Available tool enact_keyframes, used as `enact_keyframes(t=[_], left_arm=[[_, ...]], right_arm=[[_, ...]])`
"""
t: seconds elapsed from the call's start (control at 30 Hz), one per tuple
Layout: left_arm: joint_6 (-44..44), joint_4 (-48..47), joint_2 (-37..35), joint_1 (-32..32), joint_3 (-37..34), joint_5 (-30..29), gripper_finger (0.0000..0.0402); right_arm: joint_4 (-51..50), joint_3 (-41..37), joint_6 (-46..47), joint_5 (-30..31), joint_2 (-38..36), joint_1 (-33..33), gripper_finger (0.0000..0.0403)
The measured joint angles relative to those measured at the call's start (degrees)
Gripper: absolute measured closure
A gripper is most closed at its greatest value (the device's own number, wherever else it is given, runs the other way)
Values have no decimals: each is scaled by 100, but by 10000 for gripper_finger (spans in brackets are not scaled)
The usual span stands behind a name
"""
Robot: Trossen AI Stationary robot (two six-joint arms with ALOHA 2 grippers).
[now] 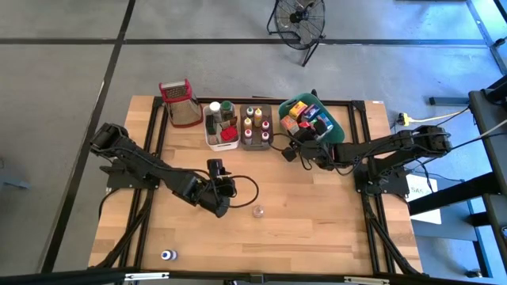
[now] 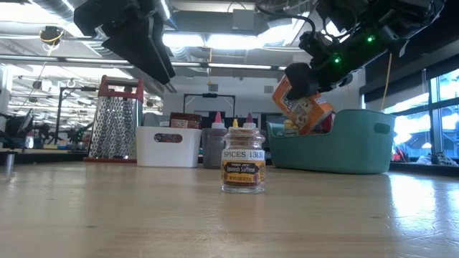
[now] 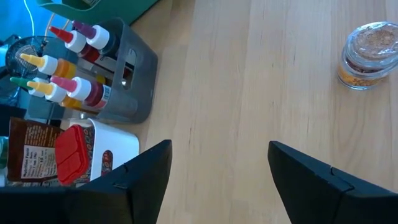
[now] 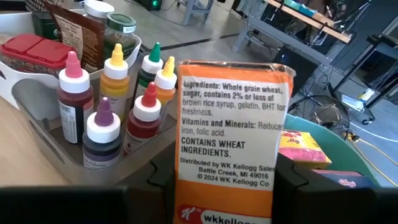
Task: Pick & Place Kitchen Items
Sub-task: Put the orange cereal box into the right green bin
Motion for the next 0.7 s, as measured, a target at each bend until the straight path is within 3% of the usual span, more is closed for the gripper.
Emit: enact_keyframes(t=[0.37,0.7], left_arm=[[-6,0,-1,0,0,0,139],[-45,0,-1,0,0,0,140]], right_arm=[[-64,0,-28,432,0,39,255],[-271,0,105,-66,0,-110,255]])
